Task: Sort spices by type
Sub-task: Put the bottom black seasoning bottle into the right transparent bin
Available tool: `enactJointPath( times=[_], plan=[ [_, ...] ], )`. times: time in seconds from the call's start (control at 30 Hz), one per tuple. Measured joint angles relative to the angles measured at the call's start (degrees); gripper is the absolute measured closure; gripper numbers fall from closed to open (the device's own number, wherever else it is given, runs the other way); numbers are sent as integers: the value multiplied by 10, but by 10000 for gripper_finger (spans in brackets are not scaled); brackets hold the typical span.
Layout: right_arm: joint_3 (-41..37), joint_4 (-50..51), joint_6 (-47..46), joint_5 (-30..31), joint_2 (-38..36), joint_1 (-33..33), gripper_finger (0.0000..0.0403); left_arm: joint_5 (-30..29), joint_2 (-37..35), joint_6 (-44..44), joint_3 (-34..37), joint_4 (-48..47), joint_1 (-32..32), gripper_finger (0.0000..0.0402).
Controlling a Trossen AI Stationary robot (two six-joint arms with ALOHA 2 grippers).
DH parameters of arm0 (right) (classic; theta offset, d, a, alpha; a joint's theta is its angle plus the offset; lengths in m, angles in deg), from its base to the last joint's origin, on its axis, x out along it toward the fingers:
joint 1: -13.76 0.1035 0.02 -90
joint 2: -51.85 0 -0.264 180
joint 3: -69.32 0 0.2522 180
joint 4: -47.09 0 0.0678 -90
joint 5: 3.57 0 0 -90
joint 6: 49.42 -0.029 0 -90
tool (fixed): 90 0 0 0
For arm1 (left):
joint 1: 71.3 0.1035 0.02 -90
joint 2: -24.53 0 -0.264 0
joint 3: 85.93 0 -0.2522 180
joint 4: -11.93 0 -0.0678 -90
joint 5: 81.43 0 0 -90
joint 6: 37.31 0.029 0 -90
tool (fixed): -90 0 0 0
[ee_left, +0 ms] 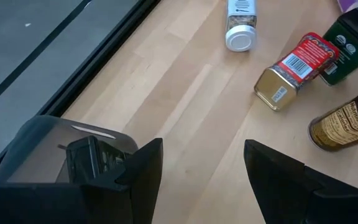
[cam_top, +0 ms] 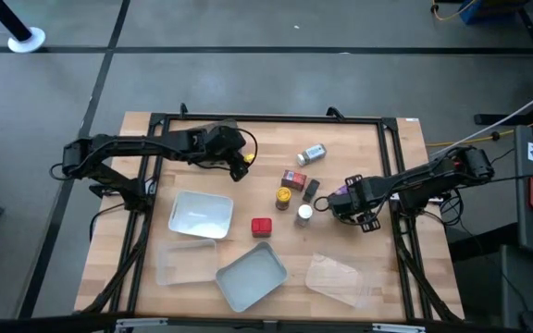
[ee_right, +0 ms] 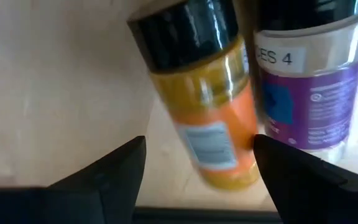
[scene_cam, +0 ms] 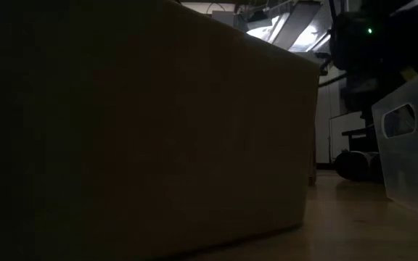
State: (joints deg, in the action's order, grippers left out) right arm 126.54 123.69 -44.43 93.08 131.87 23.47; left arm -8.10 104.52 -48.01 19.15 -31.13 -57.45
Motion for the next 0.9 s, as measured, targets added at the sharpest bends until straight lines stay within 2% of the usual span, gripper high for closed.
enactJointPath(
  times=[0.17, 0.53, 0.9],
  plan=[
    [-5, -36, -1, 4, 2, 0, 116, 0, 0, 0, 0, 0, 0, 192],
    [-7, -38, -59, -45, 1, 0, 196, 0, 0, 0, 0, 4, 0, 192],
    [-15, -66, -119, -61, 0, 0, 185, 0, 0, 0, 0, 4, 0, 192]
  ],
)
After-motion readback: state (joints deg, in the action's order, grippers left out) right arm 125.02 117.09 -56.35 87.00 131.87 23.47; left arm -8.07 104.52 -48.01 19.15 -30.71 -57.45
